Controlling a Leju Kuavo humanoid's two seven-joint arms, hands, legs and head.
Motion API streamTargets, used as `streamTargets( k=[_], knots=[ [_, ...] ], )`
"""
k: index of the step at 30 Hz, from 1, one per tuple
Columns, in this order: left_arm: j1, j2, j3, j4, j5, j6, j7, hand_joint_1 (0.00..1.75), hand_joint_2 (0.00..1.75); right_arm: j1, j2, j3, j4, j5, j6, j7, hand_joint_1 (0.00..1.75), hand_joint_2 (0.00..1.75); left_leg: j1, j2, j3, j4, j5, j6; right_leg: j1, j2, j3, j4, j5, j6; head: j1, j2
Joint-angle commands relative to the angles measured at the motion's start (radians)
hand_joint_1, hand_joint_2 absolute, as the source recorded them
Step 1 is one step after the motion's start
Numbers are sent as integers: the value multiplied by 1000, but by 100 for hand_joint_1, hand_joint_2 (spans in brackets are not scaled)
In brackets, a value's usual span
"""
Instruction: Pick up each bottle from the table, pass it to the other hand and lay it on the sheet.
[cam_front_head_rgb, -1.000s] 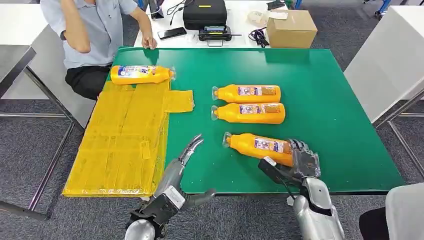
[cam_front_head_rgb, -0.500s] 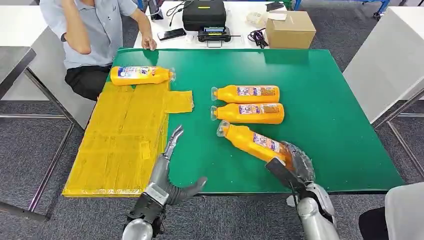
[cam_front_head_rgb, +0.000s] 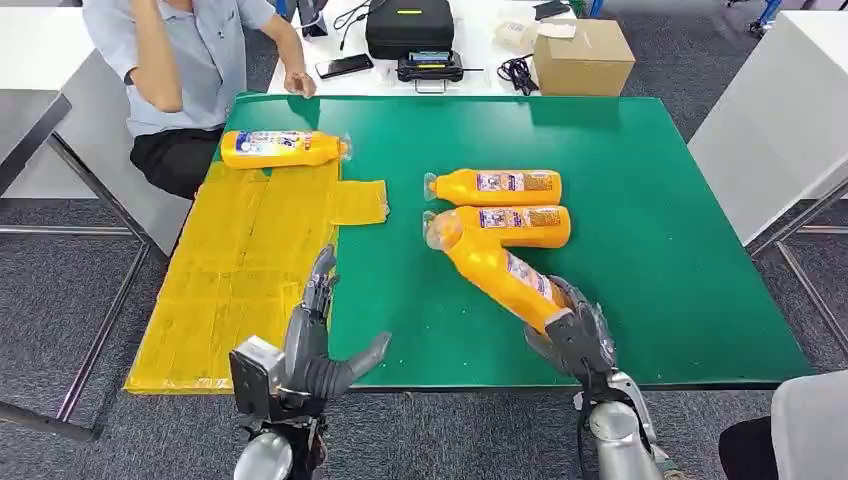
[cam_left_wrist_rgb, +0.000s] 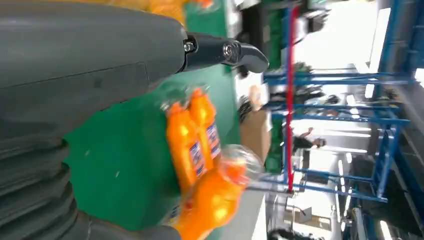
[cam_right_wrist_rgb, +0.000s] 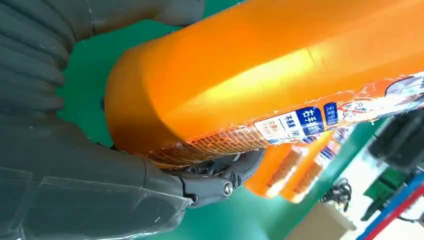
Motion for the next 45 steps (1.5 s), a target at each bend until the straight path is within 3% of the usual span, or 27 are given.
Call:
streamTargets(
  k=[1, 9, 13, 23, 33, 45],
  knots=[
    [-72, -44, 30, 247, 178, -68, 16, 0, 175, -86, 58, 24, 26, -32, 25, -3, 175, 175, 1, 3, 3, 0, -1, -2, 1, 3, 2, -1, 0, -2, 0, 0],
    [-81, -43, 37, 262, 211, -90, 23, 0, 175, -88, 53, 50, 31, -56, 42, -21, 175, 175, 1, 1, 2, 0, -1, -2, 1, 1, 1, 0, -1, -2, 0, 0],
    [-158, -43, 48, 387, 225, -104, -35, 0, 175, -114, 57, 146, 64, -88, 73, -32, 175, 175, 2, 3, 2, 0, -1, -2, 2, 3, 2, 0, 0, -3, 0, 0],
    [-255, -44, 6, 430, 149, -135, -102, 0, 175, -167, 24, 359, 245, -94, 64, -62, 175, 175, 2, 1, 3, 0, -1, -3, 3, 1, 3, -1, -1, -3, 0, 0],
    [-260, -44, 7, 447, 149, -138, -103, 0, 175, -166, 18, 362, 249, -103, 66, -71, 175, 175, 2, 0, 3, 1, -2, -3, 3, 0, 3, 0, -1, -3, 0, 0],
    [-321, -44, -38, 505, 284, -183, -105, 0, 175, -203, 25, 457, 344, -86, 68, -113, 175, 175, 2, 1, 2, 1, -1, -3, 3, 1, 2, 0, -1, -3, 0, 0]
  ],
)
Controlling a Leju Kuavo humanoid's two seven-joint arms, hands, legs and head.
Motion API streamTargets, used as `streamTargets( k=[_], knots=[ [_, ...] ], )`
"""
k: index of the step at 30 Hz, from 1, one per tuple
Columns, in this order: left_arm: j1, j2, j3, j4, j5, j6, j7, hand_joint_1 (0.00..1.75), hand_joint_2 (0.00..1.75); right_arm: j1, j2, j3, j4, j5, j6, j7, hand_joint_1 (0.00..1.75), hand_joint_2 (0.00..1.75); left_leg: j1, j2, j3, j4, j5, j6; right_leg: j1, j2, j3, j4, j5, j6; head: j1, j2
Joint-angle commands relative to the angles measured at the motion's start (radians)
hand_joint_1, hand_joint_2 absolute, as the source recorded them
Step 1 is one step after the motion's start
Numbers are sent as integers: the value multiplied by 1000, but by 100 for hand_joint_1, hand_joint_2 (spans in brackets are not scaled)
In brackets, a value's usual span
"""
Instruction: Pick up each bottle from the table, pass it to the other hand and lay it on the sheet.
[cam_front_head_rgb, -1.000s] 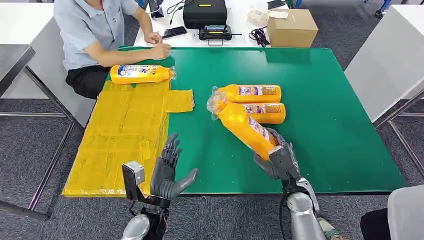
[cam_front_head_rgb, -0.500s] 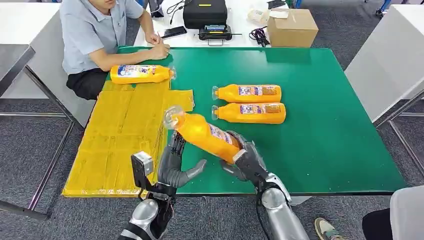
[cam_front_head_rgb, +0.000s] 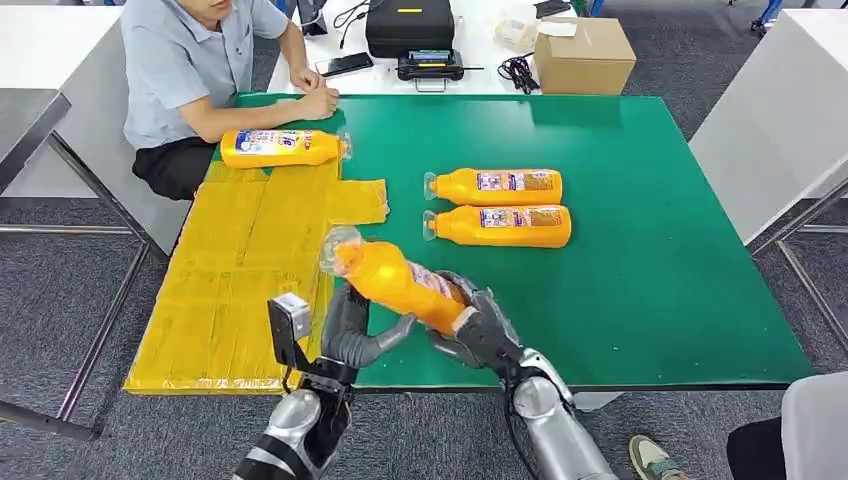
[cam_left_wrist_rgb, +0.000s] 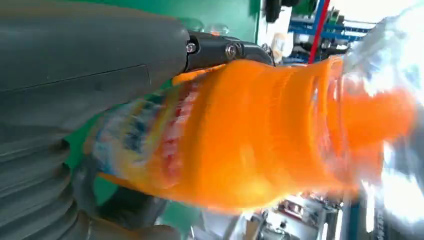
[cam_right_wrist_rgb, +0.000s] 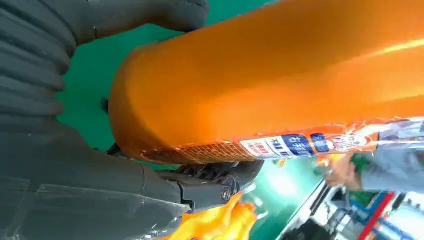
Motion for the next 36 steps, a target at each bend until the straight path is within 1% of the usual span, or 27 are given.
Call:
streamTargets(
  k=[1, 4, 5, 6, 7, 8, 9, 10, 15, 16, 17, 18, 19, 20, 21, 22, 25, 26, 29, 30, 31, 32, 33, 34, 35, 36],
  knots=[
    [-72, -11, -33, 90, 62, -18, -13, 0, 175, -63, -13, 87, 132, -2, -4, -19, 175, 175, 1, 0, 3, 0, -1, -2, 1, 0, 3, -1, -1, -2, 0, 0],
    [-73, -11, -34, 82, 52, -7, -24, 0, 175, -67, -9, 92, 137, -4, -6, -21, 175, 175, 1, 1, 2, 0, -1, -1, 1, 1, 2, 0, -1, -2, 0, 0],
    [-75, -11, -32, 84, 54, -8, -23, 0, 175, -70, -9, 98, 142, -3, -5, -22, 175, 175, 2, 2, 5, 0, -2, -3, 2, 1, 5, -1, -1, -3, 0, 0],
    [-79, -11, -31, 90, 58, -9, -20, 5, 175, -74, -8, 102, 149, -6, -3, -24, 175, 175, 1, 1, 2, 0, -1, -2, 1, 1, 3, -1, -1, -2, 0, 0],
    [-79, -11, -30, 90, 58, -9, -20, 40, 175, -74, -8, 103, 150, -6, -3, -24, 175, 175, 2, 1, 3, 0, -2, -2, 2, 0, 4, -1, -1, -3, 0, 0],
    [-80, -11, -30, 94, 64, -17, -20, 175, 175, -77, -8, 107, 155, -6, -6, -24, 175, 175, 3, 1, 4, 1, -2, -3, 3, 0, 5, 0, -2, -4, 0, 0],
    [-80, -11, -30, 94, 64, -17, -20, 175, 175, -77, -8, 107, 155, -6, -6, -24, 175, 175, 1, 1, 2, 0, -1, -2, 1, 0, 3, 0, -1, -2, 0, 0],
    [-80, -11, -30, 94, 64, -17, -20, 175, 175, -77, -8, 107, 155, -6, -6, -24, 175, 175, 2, 1, 4, 1, -2, -3, 2, 1, 5, 0, -1, -3, 0, 0],
    [-72, -10, -35, 81, 45, -24, -35, 175, 175, -76, -8, 101, 154, -14, -9, -23, 175, 175, 2, 1, 4, 0, -2, -2, 2, 0, 4, -1, -1, -3, 0, 0],
    [-70, -11, -33, 78, 43, -23, -37, 175, 175, -75, -8, 101, 153, -15, -10, -23, 166, 175, 2, 1, 3, 0, -2, -2, 2, 0, 4, -1, -1, -3, 0, 0],
    [-65, -11, -31, 69, 36, -22, -40, 175, 175, -73, -6, 96, 152, -19, -11, -19, 150, 175, 1, 1, 3, 0, -2, -2, 1, 0, 3, -1, -1, -2, 0, 0],
    [-60, -11, -28, 60, 19, -20, -42, 175, 175, -71, -4, 94, 152, -23, -11, -15, 154, 175, 1, 1, 3, 0, -1, -2, 1, 0, 3, -1, -1, -2, 0, 0],
    [-58, -11, -25, 55, 16, -20, -42, 175, 175, -70, -3, 92, 155, -26, -10, -13, 140, 175, 2, 2, 4, 1, -3, -2, 2, 1, 5, 0, -2, -3, 0, 0],
    [-56, -11, -23, 52, 15, -20, -42, 175, 175, -70, -1, 90, 158, -28, -10, -13, 94, 175, 2, 2, 5, 1, -3, -3, 2, 1, 5, 0, -2, -3, 0, 0],
    [-54, -11, -19, 50, 11, -24, -39, 175, 175, -70, 3, 83, 163, -34, -11, -10, 2, 175, 3, 2, 6, 1, -4, -3, 3, 1, 6, 0, -3, -4, 0, 0],
    [-52, -11, -15, 51, 22, -45, -21, 175, 175, -72, 8, 76, 172, -44, -4, 0, 0, 175, 1, 1, 2, 0, -1, -2, 1, 0, 3, 0, -1, -2, 0, 0],
    [-48, -4, -18, 43, -7, -41, -28, 175, 175, -70, 10, 74, 182, -44, -11, 4, 0, 175, 2, 2, 5, 0, -3, -3, 3, 1, 6, -1, -2, -4, 0, 0],
    [-47, -3, -17, 37, -14, -37, -29, 175, 175, -66, 10, 73, 184, -44, -13, 4, 0, 175, 1, 1, 1, 0, -1, -2, 1, 1, 2, -1, 0, -2, 0, 0],
    [-24, 13, -26, -32, -200, 95, -15, 175, 175, -27, 4, 52, 169, -17, -63, 20, 0, 175, 2, 0, 3, 0, -2, -3, 2, 0, 4, -1, -1, -3, 0, 0],
    [-22, 13, -21, -39, -204, 91, -11, 175, 175, -24, 2, 51, 167, -15, -64, 19, 0, 175, 1, -1, 1, -1, -1, -1, 1, -1, 2, -1, -1, -2, 0, 0],
    [-19, 24, -29, -56, -328, 168, 6, 175, 175, -7, 6, 29, 153, -12, -76, 27, 0, 175, 2, 0, 3, 0, -2, -2, 2, -1, 4, -1, -2, -3, 0, 0],
    [-7, 28, -15, -84, -404, 196, 31, 175, 175, 11, 10, 8, 135, -10, -79, 42, 0, 175, 2, 0, 2, -1, -1, -2, 2, 0, 3, -1, -1, -2, 0, 0],
    [-2, 29, -8, -94, -411, 190, 36, 175, 175, 17, 10, 5, 129, -7, -77, 44, 0, 175, 1, 0, 4, -1, -2, -2, 2, 0, 4, -1, -2, -3, 0, 0],
    [5, 38, -2, -118, -530, 242, 69, 175, 175, 33, 12, -10, 105, 4, -86, 53, 0, 175, 2, 0, 3, -1, -2, -2, 2, 0, 4, -1, -2, -3, 0, 0],
    [14, 42, 14, -142, -610, 265, 85, 175, 175, 45, 12, -16, 83, 23, -93, 62, 0, 175, 2, 0, 5, -1, -3, -3, 2, 0, 6, -1, -2, -3, 0, 0],
    [31, 43, 41, -189, -661, 269, 91, 175, 175, 58, 9, -15, 53, 67, -122, 78, 0, 175, 1, 1, 1, -1, -1, -2, 1, 0, 2, -1, -1, -2, 0, 0]
  ],
)
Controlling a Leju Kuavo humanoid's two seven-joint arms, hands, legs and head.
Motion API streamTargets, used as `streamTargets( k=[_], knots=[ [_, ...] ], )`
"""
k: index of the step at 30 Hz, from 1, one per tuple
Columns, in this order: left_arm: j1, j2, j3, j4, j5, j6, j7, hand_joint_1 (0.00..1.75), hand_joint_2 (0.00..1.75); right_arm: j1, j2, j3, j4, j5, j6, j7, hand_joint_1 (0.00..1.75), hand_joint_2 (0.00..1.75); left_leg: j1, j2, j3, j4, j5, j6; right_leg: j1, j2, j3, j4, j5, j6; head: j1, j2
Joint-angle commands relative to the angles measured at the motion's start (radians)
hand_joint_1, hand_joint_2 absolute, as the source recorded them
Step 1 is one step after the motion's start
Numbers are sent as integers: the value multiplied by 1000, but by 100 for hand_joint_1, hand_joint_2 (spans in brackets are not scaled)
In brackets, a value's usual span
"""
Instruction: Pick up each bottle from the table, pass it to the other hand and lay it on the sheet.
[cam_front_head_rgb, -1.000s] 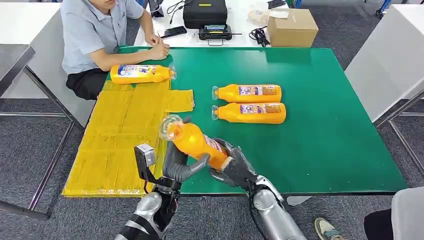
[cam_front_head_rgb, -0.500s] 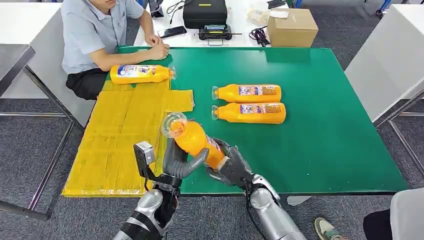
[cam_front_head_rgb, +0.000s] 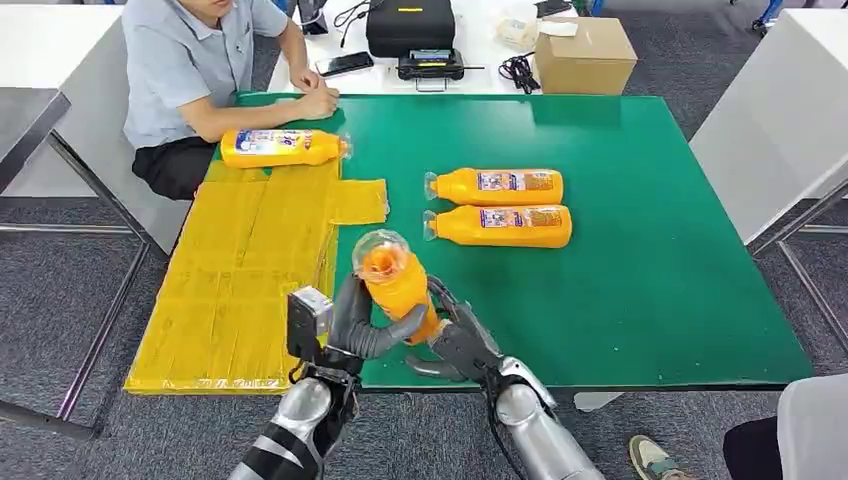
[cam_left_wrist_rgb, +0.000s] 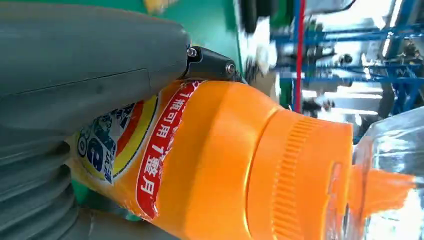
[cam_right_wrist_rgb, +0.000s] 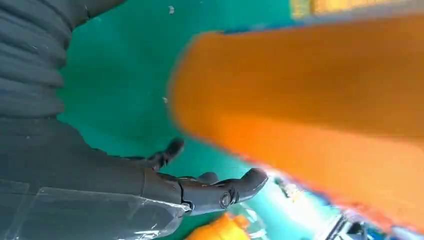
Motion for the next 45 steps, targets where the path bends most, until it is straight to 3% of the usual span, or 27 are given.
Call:
streamTargets(
  k=[1, 6, 8, 9, 11, 16, 19, 26, 30, 37, 38, 40, 41, 42, 45],
  knots=[
    [69, 56, 67, -217, -452, 153, 98, 175, 175, 79, -1, -83, -83, 110, -80, 65, 0, 175, 2, 2, 5, 0, -3, -3, 2, 1, 4, 0, -2, -3, 0, 0],
    [79, 59, 82, -253, -481, 143, 105, 175, 175, 85, -2, -90, -103, 121, -83, 71, 0, 175, 2, 4, 5, 1, -3, -3, 2, 3, 4, 0, -2, -4, 0, 0],
    [76, 76, 74, -277, -718, 262, 124, 175, 175, 77, -1, -89, -111, 173, -123, 75, 0, 175, 2, 1, 3, 0, -2, -3, 2, 1, 3, 0, -1, -3, 0, 0],
    [68, 94, 99, -289, -993, 343, 229, 175, 175, 66, -1, -89, -118, 193, -131, 76, 0, 175, 1, 3, 2, 0, -2, -2, 1, 2, 1, 0, -1, -3, 0, 0],
    [47, 115, 134, -272, -1281, 318, 366, 175, 175, 52, -4, -98, -115, 195, -131, 75, 0, 175, 1, 4, 1, 0, -1, -2, 1, 3, 0, 0, 0, -2, 0, 0],
    [-54, 153, 174, -34, -1434, 301, 438, 175, 175, 41, -10, -121, -84, 173, -114, 48, 0, 175, 1, 1, 4, -1, 0, -2, 1, 1, 3, -1, 0, -2, 0, 0],
    [-120, 162, 176, 124, -1484, 288, 477, 175, 175, 21, -4, -124, -43, 162, -104, 30, 0, 175, 1, 0, 6, -2, 0, -3, 2, 0, 5, -2, 0, -3, 0, 0],
    [-128, 164, 175, 142, -1495, 283, 486, 175, 175, 18, -4, -124, -39, 159, -101, 27, 0, 175, 2, 0, 6, -2, 0, -3, 2, 0, 6, -2, 0, -3, 0, 0],
    [-203, 184, 181, 329, -1505, 262, 543, 175, 175, -2, -4, -119, 0, 148, -91, 13, 0, 175, 2, 2, 6, -1, 0, -2, 2, 1, 5, -1, 0, -3, 0, 0],
    [-241, 188, 231, 459, -1503, 279, 541, 173, 175, -10, -4, -119, 22, 143, -90, 3, 0, 175, 1, 2, 3, -1, 0, -1, 1, 1, 3, 0, 0, -2, 0, 0],
    [-245, 185, 235, 472, -1501, 268, 541, 168, 175, -10, -4, -119, 23, 142, -90, 2, 0, 175, 1, 1, 2, -1, 1, -1, 1, 1, 2, 0, 0, -2, 0, 0],
    [-248, 180, 243, 485, -1496, 256, 539, 122, 175, -9, -4, -120, 24, 141, -90, 1, 0, 175, 2, 2, 3, 0, 0, -1, 2, 1, 3, -1, 0, -2, 0, 0],
    [-252, 178, 248, 495, -1494, 245, 541, 117, 175, -9, -3, -120, 25, 141, -90, 1, 0, 175, 2, 2, 4, 0, -1, -2, 2, 1, 4, 0, -1, -3, 0, 0],
    [-258, 175, 254, 512, -1493, 224, 541, 75, 175, -10, -2, -120, 28, 140, -89, -1, 0, 175, 1, 1, 3, 0, 0, -1, 1, 0, 3, 0, 0, -2, 0, 0],
    [-266, 179, 259, 535, -1500, 206, 548, 35, 175, -15, 1, -120, 35, 138, -88, -5, 0, 175, 1, 1, 4, -1, 0, -1, 1, 1, 4, 0, 0, -2, 0, 0]
  ],
)
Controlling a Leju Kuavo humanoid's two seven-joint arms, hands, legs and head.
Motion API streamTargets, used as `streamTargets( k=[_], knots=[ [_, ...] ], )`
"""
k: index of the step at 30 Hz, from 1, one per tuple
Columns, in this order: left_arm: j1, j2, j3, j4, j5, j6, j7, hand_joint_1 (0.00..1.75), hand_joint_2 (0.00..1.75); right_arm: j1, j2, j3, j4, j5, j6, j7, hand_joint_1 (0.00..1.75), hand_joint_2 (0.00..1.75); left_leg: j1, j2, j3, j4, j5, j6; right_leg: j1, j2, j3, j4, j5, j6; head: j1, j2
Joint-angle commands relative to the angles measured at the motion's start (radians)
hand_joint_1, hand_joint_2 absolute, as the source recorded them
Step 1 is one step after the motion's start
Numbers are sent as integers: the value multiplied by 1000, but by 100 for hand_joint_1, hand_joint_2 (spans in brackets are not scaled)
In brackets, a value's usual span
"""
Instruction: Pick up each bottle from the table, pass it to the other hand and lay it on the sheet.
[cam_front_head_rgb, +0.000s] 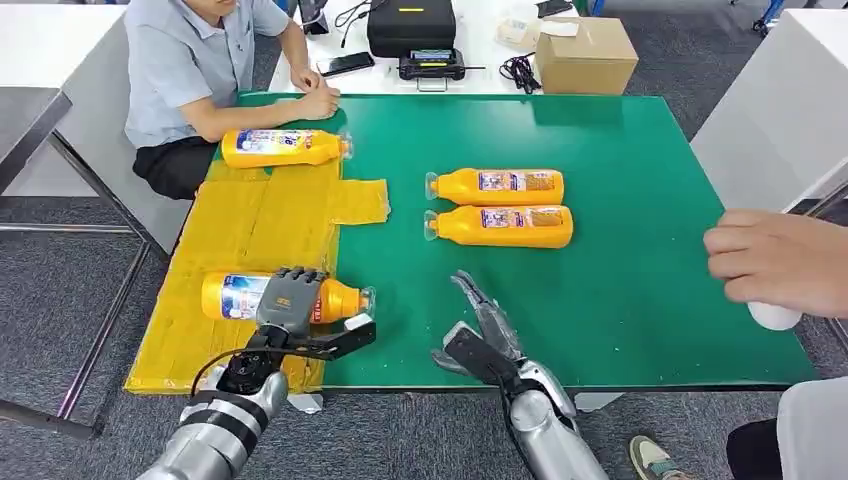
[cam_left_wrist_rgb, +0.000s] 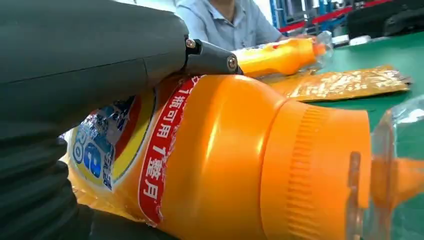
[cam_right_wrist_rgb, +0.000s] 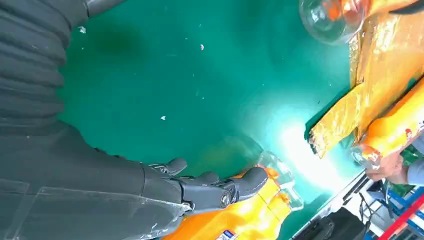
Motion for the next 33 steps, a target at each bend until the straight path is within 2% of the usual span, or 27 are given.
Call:
streamTargets(
  k=[1, 7, 8, 9, 11, 12, 20, 22, 33],
  knots=[
    [-76, 15, 53, 198, -7, -50, 8, 35, 175, -49, 3, -15, 92, -4, 5, -10, 0, 175, 1, 2, 3, -1, 0, -1, 1, 2, 2, -1, 0, -1, 0, 0],
    [-76, 15, 53, 198, -7, -50, 8, 35, 175, -49, 3, -15, 92, -4, 5, -10, 0, 175, 1, 4, 6, 0, -1, -3, 2, 3, 6, 0, 0, -3, 0, 0],
    [-78, 13, 59, 205, -5, -59, 11, 21, 175, -50, 3, -16, 93, -4, 5, -11, 0, 175, 1, 3, 7, -1, 0, -2, 2, 2, 6, -1, 1, -3, 0, 0],
    [-80, 14, 62, 210, -5, -66, 12, 24, 175, -50, 3, -16, 93, -5, 5, -12, 0, 175, 1, 3, 7, -1, 0, -2, 1, 2, 6, -1, 1, -2, 0, 0],
    [-80, 15, 66, 220, -7, -72, 15, 3, 175, -50, 3, -17, 95, -6, 5, -14, 0, 175, 1, 4, 8, -1, 0, -2, 1, 3, 7, -1, 0, -3, 0, 0],
    [-81, 15, 69, 223, -6, -74, 14, 0, 175, -50, 3, -18, 95, -6, 4, -15, 0, 175, 1, 3, 9, -1, 0, -2, 1, 2, 8, -1, 0, -2, 0, 0],
    [-126, -1, 137, 337, 39, -307, -24, 0, 175, -90, 6, -29, 164, -3, -3, -39, 0, 175, 1, 3, 15, -1, 0, -2, 1, 3, 14, -1, 1, -2, 0, 0],
    [-123, 3, 138, 340, 38, -308, -24, 0, 175, -91, 6, -29, 165, -3, -3, -39, 0, 175, 1, 7, 16, -2, 0, -2, 1, 6, 15, -2, 2, -3, 0, 0],
    [-128, 12, 167, 375, 68, -373, -67, 0, 175, -127, 9, -30, 228, -3, -7, -68, 0, 175, 0, 6, 23, -3, 0, -2, 0, 5, 21, -2, 1, -3, 0, 0]
  ],
)
